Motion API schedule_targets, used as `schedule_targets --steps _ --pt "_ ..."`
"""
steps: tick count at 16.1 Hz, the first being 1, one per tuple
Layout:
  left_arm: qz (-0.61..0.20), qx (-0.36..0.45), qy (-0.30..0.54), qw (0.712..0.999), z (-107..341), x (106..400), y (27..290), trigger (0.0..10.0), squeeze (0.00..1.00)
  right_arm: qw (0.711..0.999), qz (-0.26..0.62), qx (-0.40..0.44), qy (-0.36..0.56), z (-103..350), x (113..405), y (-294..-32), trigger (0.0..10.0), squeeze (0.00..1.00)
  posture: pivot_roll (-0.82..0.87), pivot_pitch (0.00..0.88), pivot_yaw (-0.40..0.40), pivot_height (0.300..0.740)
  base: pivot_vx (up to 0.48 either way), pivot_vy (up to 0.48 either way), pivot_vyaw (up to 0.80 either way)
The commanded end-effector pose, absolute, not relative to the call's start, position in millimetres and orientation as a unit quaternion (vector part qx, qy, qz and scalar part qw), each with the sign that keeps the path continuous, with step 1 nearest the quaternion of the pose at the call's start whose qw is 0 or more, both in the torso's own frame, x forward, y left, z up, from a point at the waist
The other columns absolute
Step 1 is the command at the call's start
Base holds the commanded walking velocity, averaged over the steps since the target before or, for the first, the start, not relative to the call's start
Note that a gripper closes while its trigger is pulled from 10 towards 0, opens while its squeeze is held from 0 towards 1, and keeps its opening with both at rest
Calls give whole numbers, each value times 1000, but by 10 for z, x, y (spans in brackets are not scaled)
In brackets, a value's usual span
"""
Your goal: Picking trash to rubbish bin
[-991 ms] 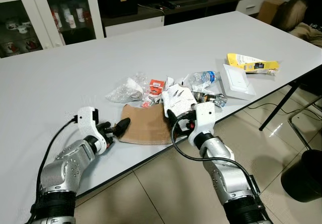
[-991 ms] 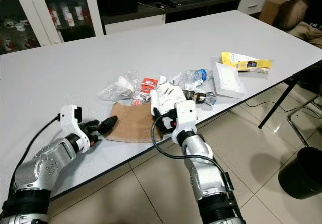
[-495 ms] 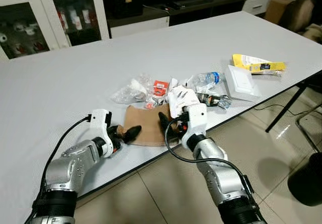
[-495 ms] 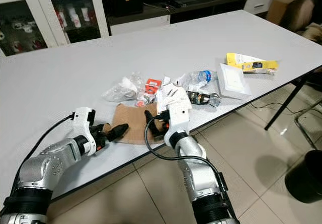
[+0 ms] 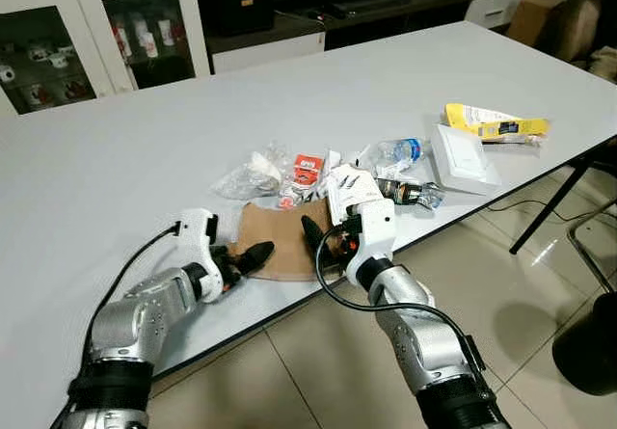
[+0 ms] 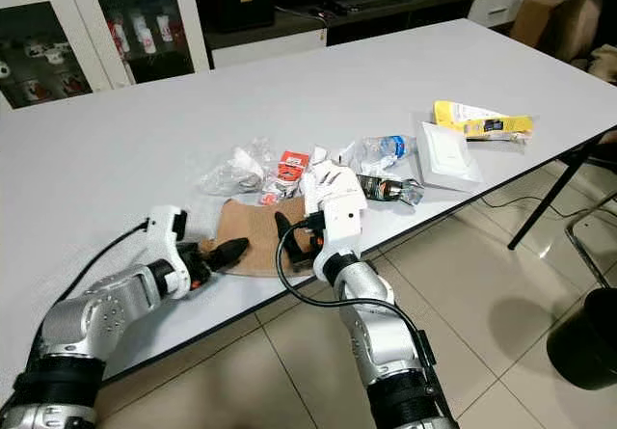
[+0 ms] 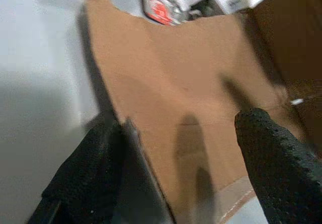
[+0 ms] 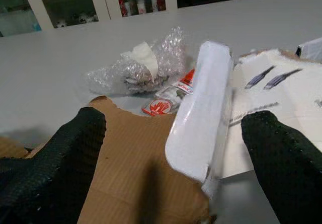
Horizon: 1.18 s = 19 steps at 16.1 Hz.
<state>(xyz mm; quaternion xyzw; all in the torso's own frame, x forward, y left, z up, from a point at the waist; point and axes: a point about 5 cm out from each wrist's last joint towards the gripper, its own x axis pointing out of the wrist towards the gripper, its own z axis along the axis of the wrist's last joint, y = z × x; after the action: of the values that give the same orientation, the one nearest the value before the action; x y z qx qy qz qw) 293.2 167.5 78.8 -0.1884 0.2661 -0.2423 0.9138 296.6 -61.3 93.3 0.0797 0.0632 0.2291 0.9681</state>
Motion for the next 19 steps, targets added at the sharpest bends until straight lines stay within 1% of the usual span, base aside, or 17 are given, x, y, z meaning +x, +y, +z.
schedule_targets --steps 1,6,15,19 --pt "-240 -200 337 888 530 2773 1621 0 0 967 233 89 59 979 2993 -572 10000 0 68 0 -13 740 0 0 0" --pt "-263 -207 355 873 521 2701 1582 0 0 966 235 88 60 968 2997 -567 10000 0 74 0 -15 740 0 0 0" --pt "-263 -210 368 866 529 2676 1623 0 0 967 231 90 56 987 3021 -565 10000 0 78 0 -6 740 0 0 0" --pt "-258 -216 374 864 529 2655 1687 0 0 969 227 98 26 1144 3037 -598 10000 0 79 0 5 740 0 0 0"
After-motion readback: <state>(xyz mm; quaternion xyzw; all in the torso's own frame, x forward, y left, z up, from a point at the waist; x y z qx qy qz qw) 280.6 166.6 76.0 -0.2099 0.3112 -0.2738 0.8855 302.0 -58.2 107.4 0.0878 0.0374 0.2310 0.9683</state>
